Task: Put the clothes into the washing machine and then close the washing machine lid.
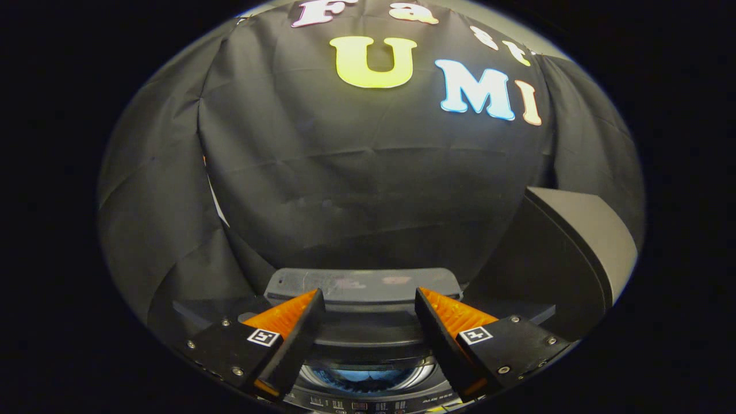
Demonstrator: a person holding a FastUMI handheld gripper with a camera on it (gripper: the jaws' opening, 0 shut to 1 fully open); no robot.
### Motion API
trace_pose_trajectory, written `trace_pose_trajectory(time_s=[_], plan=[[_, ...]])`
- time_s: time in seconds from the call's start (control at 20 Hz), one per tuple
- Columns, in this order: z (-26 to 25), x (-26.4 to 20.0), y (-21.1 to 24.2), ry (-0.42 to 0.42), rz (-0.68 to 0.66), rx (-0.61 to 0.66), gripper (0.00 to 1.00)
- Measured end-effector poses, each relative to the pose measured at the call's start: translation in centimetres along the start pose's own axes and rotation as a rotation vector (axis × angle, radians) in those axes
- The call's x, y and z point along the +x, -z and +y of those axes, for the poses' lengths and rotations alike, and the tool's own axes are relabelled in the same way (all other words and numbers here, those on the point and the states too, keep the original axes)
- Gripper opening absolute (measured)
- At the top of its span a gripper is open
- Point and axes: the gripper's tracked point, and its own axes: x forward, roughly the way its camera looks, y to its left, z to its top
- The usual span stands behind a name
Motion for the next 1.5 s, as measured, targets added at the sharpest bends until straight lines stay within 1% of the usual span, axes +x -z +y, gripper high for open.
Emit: trace_pose_trajectory(time_s=[0.2,0.35,0.5,0.7,0.8,0.9,1.0,1.1,1.2,1.35,1.5], plan=[[-0.1,-1.3,5.8,-0.002,0.027,0.04,0.98],[-0.1,-2.2,8.0,0.006,0.055,0.027,0.98],[0.1,-3.4,7.5,0.005,0.026,-0.011,0.97],[-0.9,-6.7,5.0,0.025,-0.096,-0.07,0.97],[-2.2,-9.8,4.3,0.028,-0.176,-0.089,0.97],[-3.8,-12.2,5.1,0.018,-0.228,-0.082,0.96],[-6.0,-15.7,5.6,0.004,-0.266,-0.074,0.97],[-8.4,-20.3,6.3,-0.014,-0.317,-0.076,0.97],[-10.8,-24.0,7.4,-0.057,-0.353,-0.072,0.97],[-15.7,-29.8,8.2,-0.08,-0.411,-0.091,0.96],[-20.5,-33.7,9.9,-0.079,-0.434,-0.092,0.96]])
